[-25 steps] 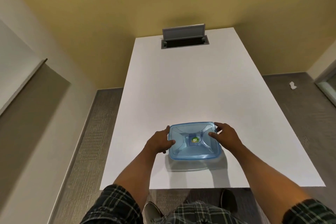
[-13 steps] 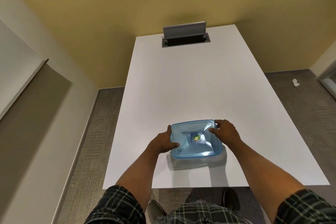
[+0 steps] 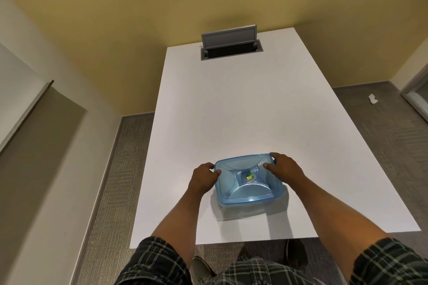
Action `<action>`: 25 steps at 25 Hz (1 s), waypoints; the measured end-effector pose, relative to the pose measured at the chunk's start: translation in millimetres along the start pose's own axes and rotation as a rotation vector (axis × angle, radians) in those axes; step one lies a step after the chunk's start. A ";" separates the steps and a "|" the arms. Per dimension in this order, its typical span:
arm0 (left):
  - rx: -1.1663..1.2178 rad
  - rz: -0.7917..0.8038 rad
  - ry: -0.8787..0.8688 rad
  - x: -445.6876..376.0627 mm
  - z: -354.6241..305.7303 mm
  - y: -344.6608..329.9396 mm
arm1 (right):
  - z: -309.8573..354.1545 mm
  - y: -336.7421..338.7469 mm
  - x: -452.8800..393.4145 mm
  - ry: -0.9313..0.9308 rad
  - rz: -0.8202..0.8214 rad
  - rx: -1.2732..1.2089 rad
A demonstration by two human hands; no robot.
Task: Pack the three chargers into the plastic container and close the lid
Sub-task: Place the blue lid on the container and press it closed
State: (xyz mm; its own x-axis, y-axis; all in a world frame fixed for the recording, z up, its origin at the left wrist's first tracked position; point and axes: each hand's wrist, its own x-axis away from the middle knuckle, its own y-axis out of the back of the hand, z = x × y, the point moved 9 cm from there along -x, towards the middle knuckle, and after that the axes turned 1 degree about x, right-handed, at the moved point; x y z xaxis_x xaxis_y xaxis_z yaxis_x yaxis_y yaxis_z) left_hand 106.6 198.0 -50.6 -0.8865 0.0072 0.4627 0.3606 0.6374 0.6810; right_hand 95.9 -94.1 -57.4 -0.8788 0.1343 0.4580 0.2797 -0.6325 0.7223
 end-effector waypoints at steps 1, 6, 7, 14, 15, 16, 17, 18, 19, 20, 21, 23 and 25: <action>0.034 -0.020 0.018 -2.0 1.4 1.4 | -0.3 1.6 0.6 0.000 -0.005 -0.008; 0.184 -0.081 0.070 -13.0 8.7 2.0 | -5.8 8.5 7.6 -0.035 -0.024 -0.044; 0.207 -0.086 0.078 -15.2 10.3 1.5 | -5.8 8.5 8.8 -0.042 -0.030 -0.032; 0.363 -0.044 0.207 -17.2 13.3 5.3 | 7.5 12.3 7.6 -0.035 -0.019 0.181; 0.363 -0.038 0.219 -18.2 13.9 4.4 | 8.8 12.3 6.0 -0.023 -0.003 0.193; 0.361 -0.038 0.230 -18.7 14.0 3.8 | 9.8 10.8 4.1 -0.011 0.015 0.209; 0.358 -0.043 0.245 -19.0 15.2 3.1 | 11.5 9.0 2.2 0.002 0.028 0.234; 0.361 -0.045 0.265 -18.0 16.8 2.6 | 13.0 7.1 1.2 0.010 0.034 0.265; 0.372 -0.039 0.287 -17.9 18.3 1.3 | 14.5 6.2 -0.1 0.018 0.031 0.300; 0.386 -0.020 0.310 -18.4 19.9 -1.2 | 15.5 6.2 -1.4 0.023 0.029 0.330; 0.401 0.005 0.334 -18.9 21.7 -3.9 | 16.4 6.2 -2.5 0.029 0.032 0.345; 0.425 0.042 0.365 -20.5 23.1 -7.1 | 16.7 8.2 -5.3 0.034 0.047 0.345; 0.433 0.043 0.379 -20.9 23.9 -7.5 | 17.9 9.6 -9.1 0.041 0.075 0.384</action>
State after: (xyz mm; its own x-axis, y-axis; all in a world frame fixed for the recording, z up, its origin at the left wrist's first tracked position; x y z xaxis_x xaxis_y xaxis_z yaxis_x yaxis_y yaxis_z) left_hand 115.5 211.5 -79.0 -0.6790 -0.1852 0.7104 0.1723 0.9004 0.3995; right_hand 113.5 -87.7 -45.4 -0.8628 0.0628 0.5017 0.4615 -0.3073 0.8322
